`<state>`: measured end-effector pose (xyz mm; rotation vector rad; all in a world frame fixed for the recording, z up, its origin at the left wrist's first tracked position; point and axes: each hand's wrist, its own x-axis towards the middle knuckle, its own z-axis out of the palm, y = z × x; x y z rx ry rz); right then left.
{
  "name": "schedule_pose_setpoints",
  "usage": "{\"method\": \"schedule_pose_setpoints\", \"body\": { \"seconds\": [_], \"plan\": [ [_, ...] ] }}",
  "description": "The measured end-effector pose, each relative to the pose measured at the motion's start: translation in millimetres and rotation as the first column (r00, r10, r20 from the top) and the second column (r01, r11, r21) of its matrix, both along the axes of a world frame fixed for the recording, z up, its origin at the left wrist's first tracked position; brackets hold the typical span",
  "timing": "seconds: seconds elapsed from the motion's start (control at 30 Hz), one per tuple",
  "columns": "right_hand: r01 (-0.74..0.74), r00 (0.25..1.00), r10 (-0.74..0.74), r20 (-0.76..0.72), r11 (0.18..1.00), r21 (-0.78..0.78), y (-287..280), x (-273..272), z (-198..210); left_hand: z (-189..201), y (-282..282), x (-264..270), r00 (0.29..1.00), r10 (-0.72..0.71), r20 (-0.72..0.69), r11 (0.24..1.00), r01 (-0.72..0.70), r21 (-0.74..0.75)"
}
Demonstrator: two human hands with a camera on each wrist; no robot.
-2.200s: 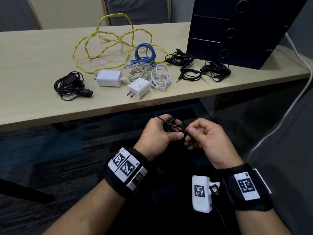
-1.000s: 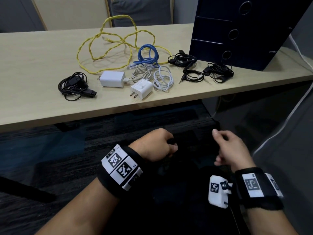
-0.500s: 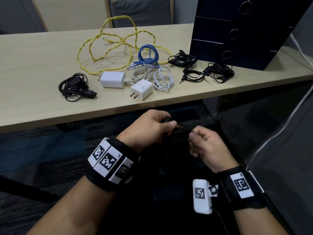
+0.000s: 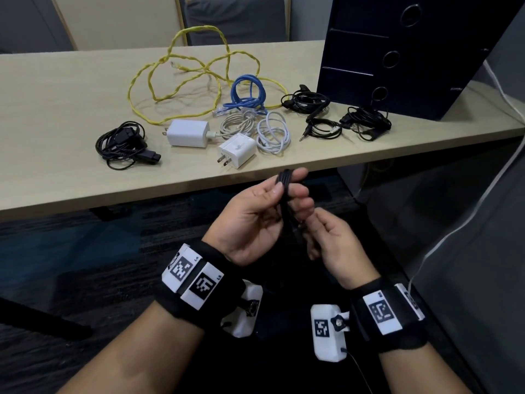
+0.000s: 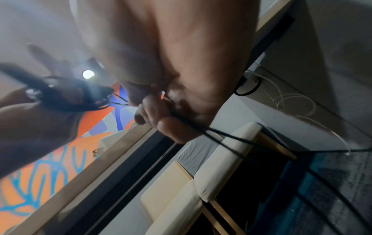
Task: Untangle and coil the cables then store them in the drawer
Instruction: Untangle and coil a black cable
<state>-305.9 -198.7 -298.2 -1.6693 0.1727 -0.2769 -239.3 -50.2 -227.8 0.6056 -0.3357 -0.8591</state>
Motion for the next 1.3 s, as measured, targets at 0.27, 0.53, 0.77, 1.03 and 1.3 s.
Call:
{"method": "schedule_pose_setpoints", "body": {
  "seconds": [0.27, 0.53, 0.77, 1.03, 1.3],
  "plan": [
    [-0.192, 0.978, 0.150, -0.142, 0.915, -0.354, 12.3, -25.7, 13.4, 1.7, -2.1, 11.7, 0.928, 0.370, 0.054, 0.929, -0.371, 0.012],
    [-0.167, 0.985, 0.160, -0.061, 0.819, -0.549, 4.0, -32.5, 54.8, -15.3, 1.5, 22.9, 0.824, 0.490, 0.284, 0.824, -0.545, 0.158],
    [-0.050, 0.986, 0.109, 0.127, 0.916, -0.397, 7.3, -28.6, 63.7, -18.8, 3.0, 11.1, 0.711, 0.102, 0.696, 0.795, -0.479, 0.373],
    [0.161, 0.970, -0.107, 0.217, 0.954, -0.251, -22.0, -18.4, 70.1, -12.3, 18.5, -1.1, 0.778, -0.401, 0.484, 0.875, 0.168, 0.454],
    [0.219, 0.965, -0.176, 0.194, 0.948, -0.233, -26.9, -4.0, 48.7, 0.7, 15.2, -6.8, 0.913, -0.277, 0.299, 0.953, 0.300, -0.034]
  ]
}}
